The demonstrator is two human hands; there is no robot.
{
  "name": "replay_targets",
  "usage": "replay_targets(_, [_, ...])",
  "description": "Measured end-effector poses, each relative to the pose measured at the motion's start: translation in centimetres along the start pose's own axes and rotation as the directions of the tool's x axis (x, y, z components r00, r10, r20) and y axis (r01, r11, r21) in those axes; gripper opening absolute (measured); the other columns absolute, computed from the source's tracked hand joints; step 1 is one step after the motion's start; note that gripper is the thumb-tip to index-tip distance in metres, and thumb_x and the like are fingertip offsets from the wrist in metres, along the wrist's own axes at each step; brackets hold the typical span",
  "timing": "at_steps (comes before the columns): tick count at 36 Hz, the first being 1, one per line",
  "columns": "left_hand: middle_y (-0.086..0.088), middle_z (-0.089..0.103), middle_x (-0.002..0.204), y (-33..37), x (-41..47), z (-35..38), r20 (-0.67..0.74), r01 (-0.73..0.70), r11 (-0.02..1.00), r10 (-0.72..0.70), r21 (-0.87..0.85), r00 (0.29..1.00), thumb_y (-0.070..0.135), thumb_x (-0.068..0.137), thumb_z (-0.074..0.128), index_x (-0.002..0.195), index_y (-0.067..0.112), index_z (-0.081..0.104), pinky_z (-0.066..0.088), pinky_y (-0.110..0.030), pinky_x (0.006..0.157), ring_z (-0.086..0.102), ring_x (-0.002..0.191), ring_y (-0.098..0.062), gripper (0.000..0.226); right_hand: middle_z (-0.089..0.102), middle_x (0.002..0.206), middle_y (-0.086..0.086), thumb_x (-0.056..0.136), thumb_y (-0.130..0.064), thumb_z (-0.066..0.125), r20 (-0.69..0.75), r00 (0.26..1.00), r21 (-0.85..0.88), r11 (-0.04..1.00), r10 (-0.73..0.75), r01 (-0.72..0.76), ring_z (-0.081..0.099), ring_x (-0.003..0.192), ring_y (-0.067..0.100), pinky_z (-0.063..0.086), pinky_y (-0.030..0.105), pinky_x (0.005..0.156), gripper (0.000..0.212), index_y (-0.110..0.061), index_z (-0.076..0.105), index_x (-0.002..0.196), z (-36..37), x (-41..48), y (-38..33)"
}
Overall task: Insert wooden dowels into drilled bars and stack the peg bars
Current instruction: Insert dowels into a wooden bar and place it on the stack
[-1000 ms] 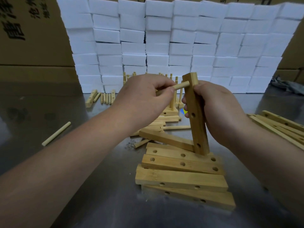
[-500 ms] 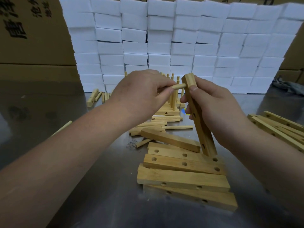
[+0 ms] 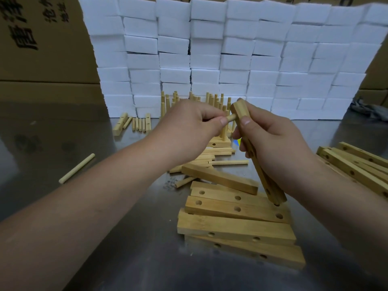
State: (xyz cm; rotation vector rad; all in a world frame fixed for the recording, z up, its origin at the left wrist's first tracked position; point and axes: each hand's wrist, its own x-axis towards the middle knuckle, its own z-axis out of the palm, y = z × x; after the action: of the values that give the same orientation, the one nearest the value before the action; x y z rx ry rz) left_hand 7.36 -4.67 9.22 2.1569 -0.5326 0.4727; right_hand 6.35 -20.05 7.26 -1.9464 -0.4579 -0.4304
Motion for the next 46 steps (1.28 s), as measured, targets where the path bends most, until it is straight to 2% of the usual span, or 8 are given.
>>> replay_targets(6, [0.002,0.054,0.061,0.0,0.5,-0.6,0.115,0.203,0.953,-0.181,-0.225,0.977,0.026,0.089,0.057,0.079,0.005,0.069,0.028,-0.023,0.048,0.032,0.038,-0.005,0.026,0.062,0.075,-0.008,0.095,-0.026,0.042,0.008,1.000,0.002,1.000,-0.020,0.020,0.052,0.056,-0.001,0.046,0.015,0.055,0.026,-0.039,0.062,0.087,0.0,0.0,-0.5])
replay_targets(14, [0.012,0.064,0.057,-0.3,1.7,-2.9,-0.084,0.180,0.932,-0.216,-0.315,0.973,0.025,0.088,0.059,0.072,0.021,0.067,0.033,-0.015,0.044,0.038,0.040,-0.003,0.019,0.067,0.087,-0.018,0.094,-0.035,0.046,0.051,0.997,0.024,0.998,0.053,-0.054,0.062,0.064,0.002,0.050,0.019,0.056,0.046,-0.040,0.037,0.139,-0.7,0.4,-0.7])
replay_targets(20, [0.007,0.069,0.064,-1.8,2.4,-3.5,-0.166,0.239,0.914,-0.305,-0.328,0.938,0.029,0.091,0.055,0.075,0.021,0.067,0.040,-0.018,0.046,0.052,0.046,-0.006,0.021,0.063,0.074,-0.013,0.097,-0.025,0.040,0.055,0.992,-0.028,0.993,0.115,-0.113,0.051,0.052,0.001,0.042,0.018,0.049,0.027,-0.044,0.059,0.101,-0.1,0.5,0.0])
replay_targets(24, [-0.007,0.065,0.073,-3.1,2.8,-4.0,-0.351,0.254,0.967,-0.240,-0.005,0.905,0.035,0.091,0.048,0.075,0.019,0.068,0.039,-0.026,0.056,0.050,0.056,-0.017,0.030,0.061,0.067,-0.012,0.098,-0.023,0.038,-0.052,0.968,0.096,0.966,0.245,-0.239,0.047,0.047,0.002,0.039,0.020,0.047,0.027,-0.034,0.061,0.089,-0.1,1.0,0.8])
replay_targets(29, [0.013,0.062,0.076,-4.6,2.6,-3.0,-0.080,0.231,0.864,-0.218,0.448,0.973,0.028,0.088,0.054,0.078,0.017,0.068,0.035,-0.020,0.050,0.054,0.061,-0.008,0.021,0.061,0.072,-0.005,0.099,-0.021,0.038,-0.123,0.908,0.256,0.897,0.400,-0.360,0.047,0.042,0.003,0.038,0.019,0.043,0.023,-0.028,0.057,0.089,-0.5,1.6,1.4])
replay_targets(33, [0.006,0.064,0.113,-7.1,2.6,-0.9,0.110,0.142,0.759,-0.271,0.635,0.956,0.020,0.092,0.050,0.104,0.026,0.069,0.042,-0.026,0.075,0.056,0.090,-0.014,0.023,0.061,0.073,-0.002,0.099,-0.020,0.038,-0.105,0.891,0.314,0.865,0.441,-0.391,0.046,0.042,0.005,0.036,0.018,0.040,0.020,-0.020,0.057,0.106,-0.2,1.7,1.5])
replay_targets(40, [0.002,0.044,0.142,-11.7,1.2,1.4,0.314,0.275,0.896,-0.388,0.349,0.867,0.033,0.098,0.039,0.133,0.029,0.048,0.025,-0.020,0.091,0.040,0.127,-0.016,0.036,0.061,0.073,-0.003,0.099,-0.021,0.038,-0.088,0.889,0.323,0.857,0.449,-0.401,0.046,0.042,0.005,0.035,0.016,0.038,0.026,-0.019,0.055,0.118,0.2,1.6,1.6])
replay_targets(46, [0.005,0.056,0.130,-12.3,1.2,1.9,0.230,0.272,0.908,-0.353,0.319,0.907,0.029,0.093,0.050,0.125,0.028,0.057,0.032,-0.020,0.087,0.049,0.109,-0.009,0.032,0.062,0.071,-0.005,0.099,-0.022,0.039,-0.073,0.891,0.313,0.858,0.448,-0.406,0.047,0.043,0.004,0.036,0.017,0.039,0.029,-0.019,0.052,0.124,0.4,1.4,1.7])
